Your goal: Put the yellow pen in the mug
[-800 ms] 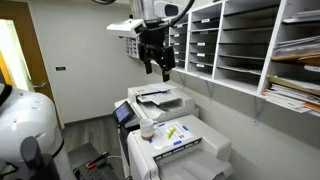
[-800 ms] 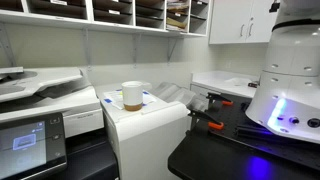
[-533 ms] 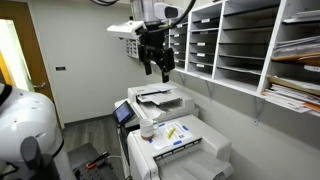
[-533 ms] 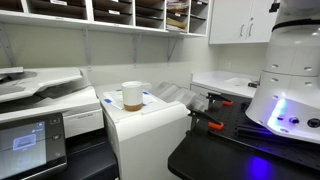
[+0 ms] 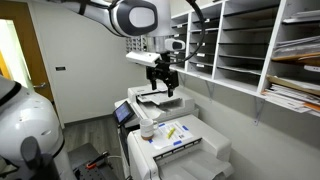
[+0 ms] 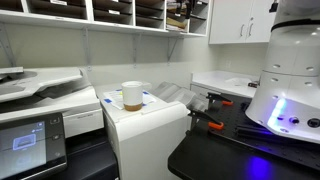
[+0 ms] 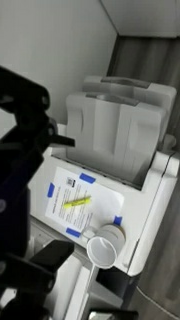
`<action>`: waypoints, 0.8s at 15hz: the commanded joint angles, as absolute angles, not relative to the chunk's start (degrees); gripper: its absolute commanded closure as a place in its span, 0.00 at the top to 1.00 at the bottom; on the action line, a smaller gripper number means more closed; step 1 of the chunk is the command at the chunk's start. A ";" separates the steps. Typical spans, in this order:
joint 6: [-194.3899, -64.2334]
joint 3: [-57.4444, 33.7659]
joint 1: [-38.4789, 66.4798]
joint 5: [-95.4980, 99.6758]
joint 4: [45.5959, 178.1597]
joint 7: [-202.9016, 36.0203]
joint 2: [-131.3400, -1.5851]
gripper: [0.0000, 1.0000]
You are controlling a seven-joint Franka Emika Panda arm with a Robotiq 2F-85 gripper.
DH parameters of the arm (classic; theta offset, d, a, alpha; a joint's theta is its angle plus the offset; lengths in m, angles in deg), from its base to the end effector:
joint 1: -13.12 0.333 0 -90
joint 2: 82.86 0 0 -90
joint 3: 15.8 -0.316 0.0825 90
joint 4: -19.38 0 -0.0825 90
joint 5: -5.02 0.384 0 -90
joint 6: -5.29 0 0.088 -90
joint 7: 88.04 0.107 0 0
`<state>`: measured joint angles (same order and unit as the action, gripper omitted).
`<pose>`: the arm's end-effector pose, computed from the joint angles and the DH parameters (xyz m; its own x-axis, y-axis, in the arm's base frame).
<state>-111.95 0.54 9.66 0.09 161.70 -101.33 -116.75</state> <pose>0.3630 -0.1440 0.4960 0.9874 -0.0464 0.1512 -0.0404 -0.9983 -0.0427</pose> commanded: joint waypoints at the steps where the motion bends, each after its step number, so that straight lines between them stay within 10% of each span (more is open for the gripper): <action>1: -114.72 -0.09 10.83 3.47 158.90 -104.76 -108.84 1.00; 12: -114.65 -2.17 10.89 4.45 158.79 -109.76 -103.52 1.00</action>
